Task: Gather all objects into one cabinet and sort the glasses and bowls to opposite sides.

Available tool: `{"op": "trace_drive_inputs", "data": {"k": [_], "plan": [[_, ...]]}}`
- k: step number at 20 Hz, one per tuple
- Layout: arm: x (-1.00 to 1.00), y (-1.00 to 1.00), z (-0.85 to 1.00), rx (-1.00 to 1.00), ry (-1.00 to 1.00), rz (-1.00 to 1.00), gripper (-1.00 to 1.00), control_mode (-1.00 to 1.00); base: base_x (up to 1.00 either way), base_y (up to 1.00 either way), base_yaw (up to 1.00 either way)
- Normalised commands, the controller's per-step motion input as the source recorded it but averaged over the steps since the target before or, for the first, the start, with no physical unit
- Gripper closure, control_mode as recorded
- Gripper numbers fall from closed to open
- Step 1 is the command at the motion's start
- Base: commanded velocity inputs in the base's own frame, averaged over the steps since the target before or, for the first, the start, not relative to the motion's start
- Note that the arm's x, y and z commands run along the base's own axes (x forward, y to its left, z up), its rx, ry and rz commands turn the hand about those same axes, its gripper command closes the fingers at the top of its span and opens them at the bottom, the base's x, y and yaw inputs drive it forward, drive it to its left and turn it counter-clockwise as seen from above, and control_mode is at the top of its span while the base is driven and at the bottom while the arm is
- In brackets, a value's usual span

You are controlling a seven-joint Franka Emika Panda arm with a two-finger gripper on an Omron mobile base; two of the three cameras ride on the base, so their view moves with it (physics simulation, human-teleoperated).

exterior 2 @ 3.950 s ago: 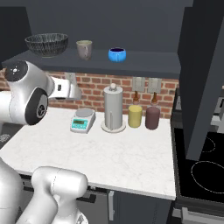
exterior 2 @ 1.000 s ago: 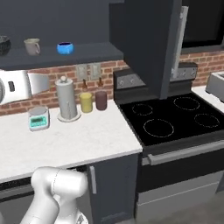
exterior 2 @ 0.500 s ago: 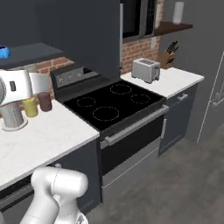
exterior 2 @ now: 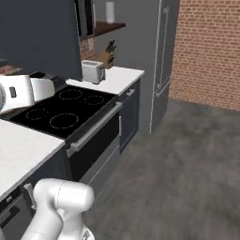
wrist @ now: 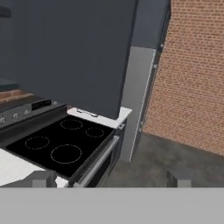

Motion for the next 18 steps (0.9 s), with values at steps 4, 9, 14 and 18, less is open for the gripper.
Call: {"op": "trace_drive_inputs", "data": {"k": [4,9,14,18], "plan": [[0.0,0.0,0.0,0.0,0.0,0.0,-1.0,1.0,-0.24,-0.02,-0.63],[0.0,0.0,0.0,0.0,0.0,0.0,-1.0,1.0,-0.22,-0.1,-0.65],[0.0,0.0,0.0,0.0,0.0,0.0,-1.0,1.0,-0.19,-0.19,-0.69],[0.0,0.0,0.0,0.0,0.0,0.0,-1.0,1.0,-0.15,-0.23,-0.7]]}}
